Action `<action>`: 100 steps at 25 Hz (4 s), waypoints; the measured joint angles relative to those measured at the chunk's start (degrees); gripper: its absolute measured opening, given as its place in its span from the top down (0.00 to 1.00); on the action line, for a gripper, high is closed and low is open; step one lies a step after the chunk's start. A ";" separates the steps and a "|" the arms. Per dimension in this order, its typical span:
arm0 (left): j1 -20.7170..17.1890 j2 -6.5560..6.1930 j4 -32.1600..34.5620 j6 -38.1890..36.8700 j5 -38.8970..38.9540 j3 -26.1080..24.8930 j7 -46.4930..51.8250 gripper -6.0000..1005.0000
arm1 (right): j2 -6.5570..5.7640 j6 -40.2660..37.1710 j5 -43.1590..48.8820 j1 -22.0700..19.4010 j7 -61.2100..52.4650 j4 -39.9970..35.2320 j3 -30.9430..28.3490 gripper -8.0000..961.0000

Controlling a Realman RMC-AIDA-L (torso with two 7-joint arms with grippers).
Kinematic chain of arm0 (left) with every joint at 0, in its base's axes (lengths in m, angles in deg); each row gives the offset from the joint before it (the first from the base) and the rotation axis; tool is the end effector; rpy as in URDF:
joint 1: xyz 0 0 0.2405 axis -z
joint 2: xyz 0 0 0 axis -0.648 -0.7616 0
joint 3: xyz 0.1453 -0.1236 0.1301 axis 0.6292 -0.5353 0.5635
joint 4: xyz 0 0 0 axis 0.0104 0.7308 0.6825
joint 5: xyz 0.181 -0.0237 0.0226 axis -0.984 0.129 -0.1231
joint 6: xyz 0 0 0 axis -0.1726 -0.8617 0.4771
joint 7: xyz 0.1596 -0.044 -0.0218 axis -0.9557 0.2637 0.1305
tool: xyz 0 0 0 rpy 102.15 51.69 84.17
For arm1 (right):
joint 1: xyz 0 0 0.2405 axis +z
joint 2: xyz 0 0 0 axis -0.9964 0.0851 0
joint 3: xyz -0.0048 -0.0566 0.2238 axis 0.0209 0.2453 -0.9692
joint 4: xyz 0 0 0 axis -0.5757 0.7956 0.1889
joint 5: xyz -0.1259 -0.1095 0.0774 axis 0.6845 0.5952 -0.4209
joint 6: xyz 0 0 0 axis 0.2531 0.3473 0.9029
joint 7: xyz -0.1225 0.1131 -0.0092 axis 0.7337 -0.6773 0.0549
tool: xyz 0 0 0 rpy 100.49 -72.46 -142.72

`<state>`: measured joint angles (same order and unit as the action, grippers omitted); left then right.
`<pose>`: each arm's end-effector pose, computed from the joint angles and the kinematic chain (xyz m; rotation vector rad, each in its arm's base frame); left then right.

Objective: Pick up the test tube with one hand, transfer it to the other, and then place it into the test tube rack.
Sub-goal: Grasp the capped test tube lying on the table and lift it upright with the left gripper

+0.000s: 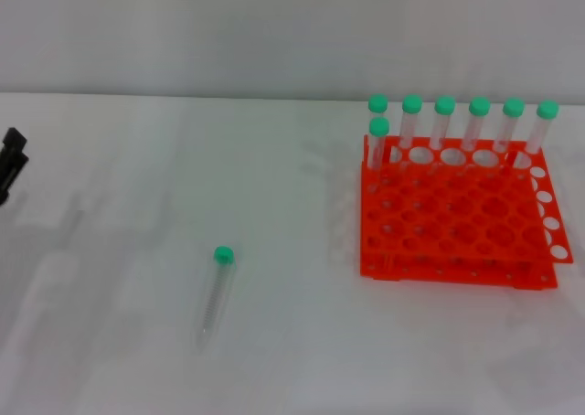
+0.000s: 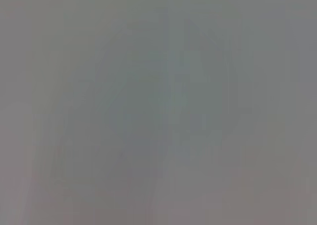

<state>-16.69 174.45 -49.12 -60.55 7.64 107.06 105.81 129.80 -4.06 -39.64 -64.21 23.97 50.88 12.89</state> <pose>-0.3257 0.3090 0.0669 -1.4547 -0.7401 -0.9250 0.2726 0.2953 0.0567 -1.7032 0.3061 0.9695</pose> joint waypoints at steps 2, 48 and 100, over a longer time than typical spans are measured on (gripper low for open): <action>1.44 0.00 -6.62 0.82 -4.88 0.04 10.65 0.14 | -0.04 0.28 -0.10 -0.03 0.23 -0.18 -0.23 0.30; 50.79 -9.47 -25.80 -17.52 -114.92 0.44 113.03 0.15 | -3.89 13.52 -0.16 -2.96 13.10 -9.66 -15.52 0.30; 48.53 -5.07 -8.96 -3.49 -123.23 0.35 120.60 0.36 | -0.86 13.90 0.21 -3.07 14.01 -9.55 -15.11 0.30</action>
<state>31.84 169.38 -58.07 -64.04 -115.59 107.41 226.40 128.94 9.84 -39.43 -67.27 37.98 41.33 -2.21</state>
